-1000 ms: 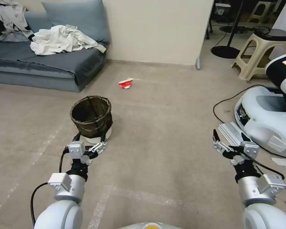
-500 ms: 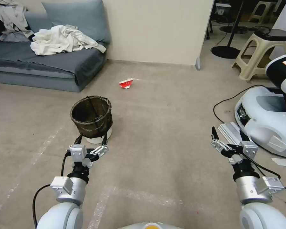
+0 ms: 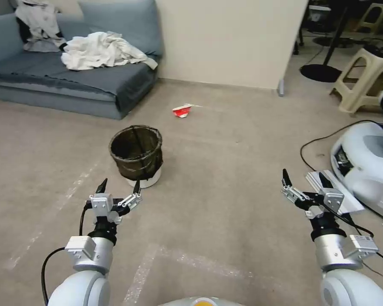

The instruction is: Pick up the trash can from the floor.

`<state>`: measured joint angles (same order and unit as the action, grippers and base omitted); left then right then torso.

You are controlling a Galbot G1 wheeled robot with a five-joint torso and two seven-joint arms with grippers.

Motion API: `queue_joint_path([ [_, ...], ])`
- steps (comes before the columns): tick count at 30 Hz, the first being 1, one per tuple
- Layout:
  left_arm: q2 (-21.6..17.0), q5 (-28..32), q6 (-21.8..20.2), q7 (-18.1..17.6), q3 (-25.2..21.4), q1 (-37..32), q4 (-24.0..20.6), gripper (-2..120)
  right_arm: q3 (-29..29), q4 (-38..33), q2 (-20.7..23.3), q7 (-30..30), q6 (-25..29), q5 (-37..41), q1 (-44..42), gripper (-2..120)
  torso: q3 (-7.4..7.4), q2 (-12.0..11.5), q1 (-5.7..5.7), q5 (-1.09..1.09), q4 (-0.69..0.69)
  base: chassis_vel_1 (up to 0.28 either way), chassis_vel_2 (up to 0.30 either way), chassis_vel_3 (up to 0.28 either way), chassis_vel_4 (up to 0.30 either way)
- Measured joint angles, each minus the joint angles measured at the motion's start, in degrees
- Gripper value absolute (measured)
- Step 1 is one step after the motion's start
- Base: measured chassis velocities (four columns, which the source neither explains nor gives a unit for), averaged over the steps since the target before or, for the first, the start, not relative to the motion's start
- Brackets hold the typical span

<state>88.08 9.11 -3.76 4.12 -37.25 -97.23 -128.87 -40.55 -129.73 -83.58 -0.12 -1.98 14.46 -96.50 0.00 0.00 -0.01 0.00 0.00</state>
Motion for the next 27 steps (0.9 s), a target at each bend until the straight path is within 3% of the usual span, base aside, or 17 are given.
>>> queue_joint_path([
  [27, 0.07, 0.06, 0.05, -0.22, 0.08, 0.16, 0.34, 100, -0.09, 0.35, 0.30, -0.02, 0.19, -0.04, 0.18, 100, 0.00, 0.00, 0.00, 0.00, 0.00, 0.057, 0.062, 0.059, 0.058],
])
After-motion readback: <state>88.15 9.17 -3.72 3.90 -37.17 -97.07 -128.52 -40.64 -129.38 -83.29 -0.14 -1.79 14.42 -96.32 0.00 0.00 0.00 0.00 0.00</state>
